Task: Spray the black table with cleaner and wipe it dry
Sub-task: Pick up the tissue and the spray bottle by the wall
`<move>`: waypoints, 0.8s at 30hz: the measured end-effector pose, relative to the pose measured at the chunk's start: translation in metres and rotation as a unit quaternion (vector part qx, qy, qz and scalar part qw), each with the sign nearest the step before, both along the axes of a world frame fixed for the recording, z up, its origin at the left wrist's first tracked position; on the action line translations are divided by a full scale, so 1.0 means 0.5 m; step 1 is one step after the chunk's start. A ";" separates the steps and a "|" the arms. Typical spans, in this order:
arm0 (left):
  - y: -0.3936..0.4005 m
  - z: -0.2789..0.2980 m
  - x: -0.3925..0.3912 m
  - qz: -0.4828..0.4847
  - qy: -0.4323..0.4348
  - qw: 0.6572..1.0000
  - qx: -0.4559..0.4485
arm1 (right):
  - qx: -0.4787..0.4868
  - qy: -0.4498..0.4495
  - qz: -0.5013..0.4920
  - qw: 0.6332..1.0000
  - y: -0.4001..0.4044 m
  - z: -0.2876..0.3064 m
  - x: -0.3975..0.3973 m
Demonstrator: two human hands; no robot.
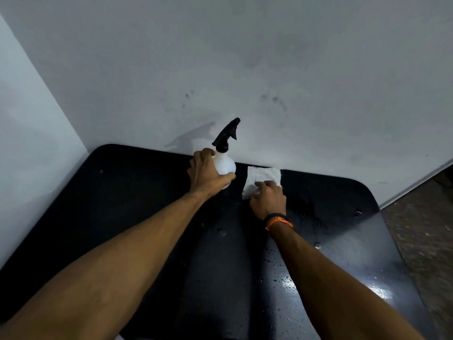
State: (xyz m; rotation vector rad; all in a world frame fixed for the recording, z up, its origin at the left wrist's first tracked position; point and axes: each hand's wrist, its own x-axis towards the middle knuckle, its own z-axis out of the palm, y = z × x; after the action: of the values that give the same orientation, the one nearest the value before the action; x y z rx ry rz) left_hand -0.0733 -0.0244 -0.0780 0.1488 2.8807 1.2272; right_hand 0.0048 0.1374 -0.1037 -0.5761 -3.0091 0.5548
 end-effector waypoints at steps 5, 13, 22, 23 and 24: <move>0.016 0.005 -0.009 0.033 0.019 0.998 -0.045 | 0.043 0.006 0.049 0.998 -0.002 -0.010 0.011; -0.023 0.027 -0.047 -0.063 -0.034 0.997 -0.020 | 0.056 -0.001 0.070 0.996 0.006 -0.030 0.020; -0.038 0.022 -0.051 -0.068 -0.103 0.991 0.046 | 0.033 -0.022 0.080 0.996 0.004 -0.033 0.029; -0.038 0.021 -0.048 -0.067 -0.097 0.992 0.038 | 0.031 -0.022 0.079 0.996 0.003 -0.032 0.032; -0.038 0.017 -0.046 -0.062 -0.090 0.994 0.030 | 0.031 -0.020 0.078 0.996 0.002 -0.032 0.035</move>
State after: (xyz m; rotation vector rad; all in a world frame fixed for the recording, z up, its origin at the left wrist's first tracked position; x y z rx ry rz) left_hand -0.0964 -0.0433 -0.0695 0.2022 2.6408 1.2355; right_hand 0.0221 0.1382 -0.1197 -0.3549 -3.1154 0.4589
